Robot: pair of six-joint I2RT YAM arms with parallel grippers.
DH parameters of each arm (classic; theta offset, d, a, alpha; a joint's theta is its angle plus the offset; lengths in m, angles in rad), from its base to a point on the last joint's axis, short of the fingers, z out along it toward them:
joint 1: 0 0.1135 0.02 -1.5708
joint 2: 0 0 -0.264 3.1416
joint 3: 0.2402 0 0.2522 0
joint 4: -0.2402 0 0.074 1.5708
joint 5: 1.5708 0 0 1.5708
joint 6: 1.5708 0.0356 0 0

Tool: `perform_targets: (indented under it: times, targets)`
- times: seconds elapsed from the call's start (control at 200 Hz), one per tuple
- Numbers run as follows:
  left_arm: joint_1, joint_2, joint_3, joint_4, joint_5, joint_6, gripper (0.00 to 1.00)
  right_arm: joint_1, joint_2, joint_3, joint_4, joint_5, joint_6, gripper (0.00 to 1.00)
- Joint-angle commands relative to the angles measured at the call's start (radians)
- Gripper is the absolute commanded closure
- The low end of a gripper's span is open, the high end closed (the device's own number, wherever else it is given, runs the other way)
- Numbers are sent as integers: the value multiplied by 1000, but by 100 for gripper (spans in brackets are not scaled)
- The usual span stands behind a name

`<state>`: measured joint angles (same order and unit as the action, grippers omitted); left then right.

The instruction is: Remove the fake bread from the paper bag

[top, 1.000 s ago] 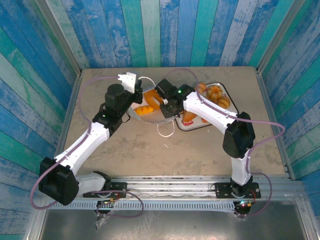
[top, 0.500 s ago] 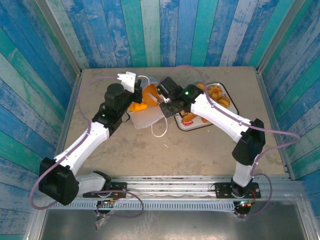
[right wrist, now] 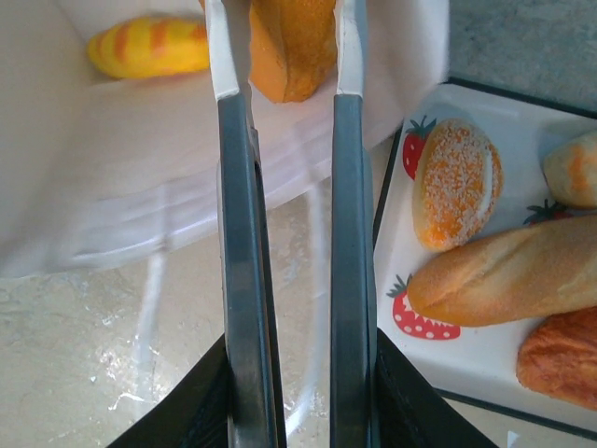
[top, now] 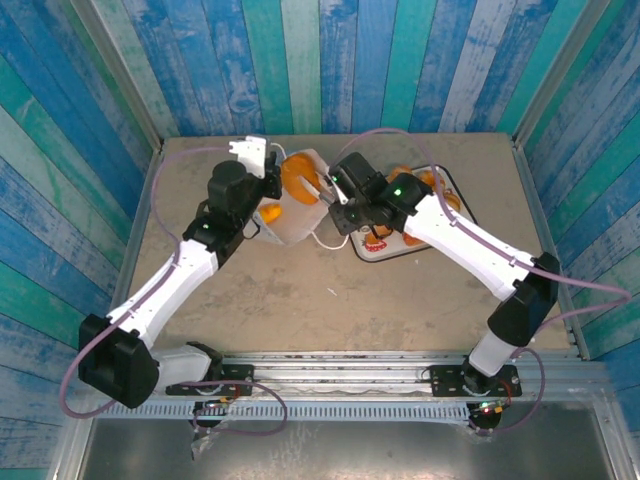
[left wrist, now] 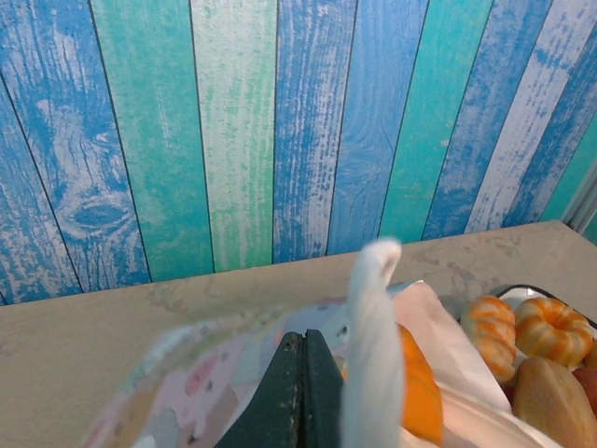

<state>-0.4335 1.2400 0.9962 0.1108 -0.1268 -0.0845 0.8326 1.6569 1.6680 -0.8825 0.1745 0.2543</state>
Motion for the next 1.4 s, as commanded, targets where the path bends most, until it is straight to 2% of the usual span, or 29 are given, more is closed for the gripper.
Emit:
perform_targets:
  times: [0.0,0.24,0.636,0.967,1.092,1.397]
  targets:
    - [1,46,39,-24,-33,-15,100,0,-95,-23,85,0,33,99]
    - [1,59,58,-51,-47,-24,100,-2,-201,-107,179,-44,56,100]
    - [1,59,59,-74,-66,-23,100,-36,-371,-132,198,4,58,100]
    - [1,29,42,-68,-11,-14,100,-104,-413,-137,76,313,-2,98]
    - [1,20,40,-64,-1,-19,100,-162,-379,-168,40,370,-20,97]
    - [1,-12,38,-57,3,-21,99,-226,-272,-267,36,541,-66,96]
